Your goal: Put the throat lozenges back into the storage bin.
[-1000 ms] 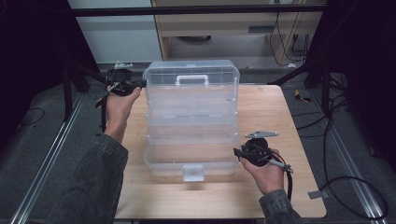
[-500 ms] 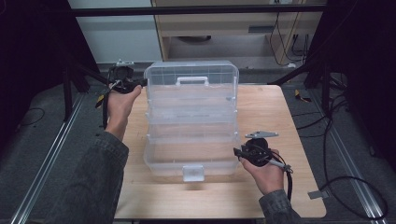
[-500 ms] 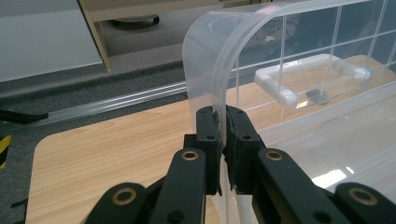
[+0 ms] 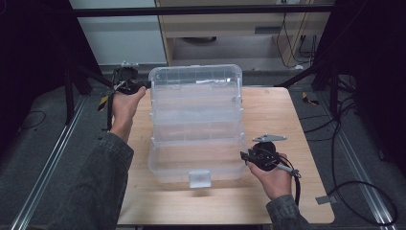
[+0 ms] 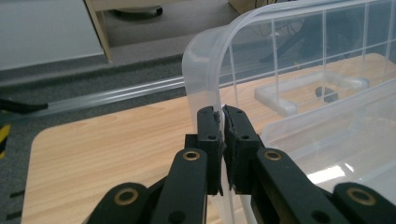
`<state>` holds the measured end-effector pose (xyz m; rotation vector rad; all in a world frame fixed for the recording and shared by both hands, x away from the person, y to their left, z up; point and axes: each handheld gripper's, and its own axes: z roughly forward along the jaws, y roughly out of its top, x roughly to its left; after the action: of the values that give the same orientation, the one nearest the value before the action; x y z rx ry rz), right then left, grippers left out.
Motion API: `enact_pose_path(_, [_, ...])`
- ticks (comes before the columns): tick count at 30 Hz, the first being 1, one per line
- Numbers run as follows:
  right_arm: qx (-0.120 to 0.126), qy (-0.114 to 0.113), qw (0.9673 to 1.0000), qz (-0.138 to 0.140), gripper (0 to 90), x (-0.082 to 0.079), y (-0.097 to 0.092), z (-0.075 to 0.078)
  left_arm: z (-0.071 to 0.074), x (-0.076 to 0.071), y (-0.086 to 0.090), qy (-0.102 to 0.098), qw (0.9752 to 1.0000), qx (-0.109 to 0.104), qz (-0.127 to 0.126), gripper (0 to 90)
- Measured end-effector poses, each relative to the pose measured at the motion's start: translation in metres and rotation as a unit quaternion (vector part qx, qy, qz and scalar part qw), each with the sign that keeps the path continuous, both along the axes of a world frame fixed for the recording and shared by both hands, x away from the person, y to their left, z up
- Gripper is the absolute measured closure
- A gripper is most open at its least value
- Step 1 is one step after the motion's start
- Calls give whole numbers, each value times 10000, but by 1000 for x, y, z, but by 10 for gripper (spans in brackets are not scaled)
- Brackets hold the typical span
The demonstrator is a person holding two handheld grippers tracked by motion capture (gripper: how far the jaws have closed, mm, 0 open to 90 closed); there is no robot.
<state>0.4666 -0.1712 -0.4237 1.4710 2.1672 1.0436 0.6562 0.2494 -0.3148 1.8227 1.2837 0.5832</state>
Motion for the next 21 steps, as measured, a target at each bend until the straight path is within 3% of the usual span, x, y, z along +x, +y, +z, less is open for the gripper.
enact_pose_path(6, [14,0,10000,-2,671,0,-1,-1,-11,12,4,187,9996,-214,66,866])
enact_pose_path(9, [-9,-4,10000,13,667,0,-1,-1,-15,16,4,237,9996,-154,76,860])
enact_pose_path(10, [-107,117,9998,96,663,0,2,-6,-17,17,5,139,9996,-141,186,894])
enact_pose_path(11, [-7,114,9999,57,659,0,2,-9,-17,17,4,93,9997,-45,226,895])
enact_pose_path(15, [226,70,9997,-28,665,1,0,-11,-17,16,5,43,9996,60,272,802])
enact_pose_path(18, [33,79,10000,33,676,1,1,-9,-13,8,11,-87,9993,149,318,771])
enact_pose_path(21, [37,91,9999,36,677,0,1,-8,-13,1,13,-82,9994,222,270,707])
